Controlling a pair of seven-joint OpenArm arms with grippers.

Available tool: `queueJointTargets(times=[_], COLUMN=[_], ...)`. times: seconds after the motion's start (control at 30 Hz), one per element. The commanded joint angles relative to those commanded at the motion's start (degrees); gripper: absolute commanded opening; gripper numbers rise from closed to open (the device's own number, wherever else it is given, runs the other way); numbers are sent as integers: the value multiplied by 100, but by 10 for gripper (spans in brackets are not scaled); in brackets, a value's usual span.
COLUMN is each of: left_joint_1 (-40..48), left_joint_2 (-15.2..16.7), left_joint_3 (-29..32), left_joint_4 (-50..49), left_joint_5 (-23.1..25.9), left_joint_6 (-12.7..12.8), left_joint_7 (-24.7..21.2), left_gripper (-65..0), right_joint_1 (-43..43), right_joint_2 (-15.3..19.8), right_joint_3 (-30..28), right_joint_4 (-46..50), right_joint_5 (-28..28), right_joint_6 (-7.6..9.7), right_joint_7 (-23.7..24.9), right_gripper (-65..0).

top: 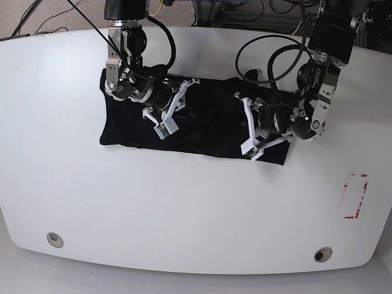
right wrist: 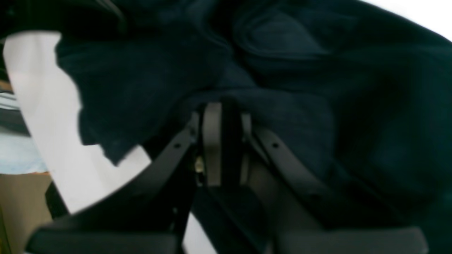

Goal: Layout the t-shirt on the table in an organized manner, then fold the t-shirt properly
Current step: 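Move both grippers onto the black shirt's long edge and grasp it, then release the shirt and move both grippers outward to its short ends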

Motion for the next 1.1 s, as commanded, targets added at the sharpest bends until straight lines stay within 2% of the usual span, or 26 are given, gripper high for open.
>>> queueJointTargets(times=[0.13, 0.37, 0.57, 0.63, 0.8, 1.1], left_joint_1=[-18, -35, -35, -35, -35, 62], left_joint_2=[44, 352, 413, 413, 369, 378], left_joint_3=[158, 264, 237, 229, 149, -712], left_joint_4=[0, 105, 132, 141, 273, 457], left_joint_5=[299, 1354, 2365, 2549, 2620, 2593], left_joint_6=[0, 0, 0, 0, 0, -9], left_joint_7=[0, -9, -35, -70, -466, -510], left_gripper=[-650, -650, -650, -650, -650, -650], right_joint_1=[0, 18, 18, 18, 26, 0], right_joint_2=[-26, -18, 97, 105, 360, 554], right_joint_3=[35, 62, 484, 624, 897, 932], right_joint_4=[0, 9, 9, 18, 62, 246], right_joint_5=[0, -35, -26, -26, -9, -9], right_joint_6=[0, 0, 0, 0, 0, 0], right_joint_7=[0, 0, 0, 0, 0, -9], right_gripper=[-587, -588, -588, -588, -588, -588])
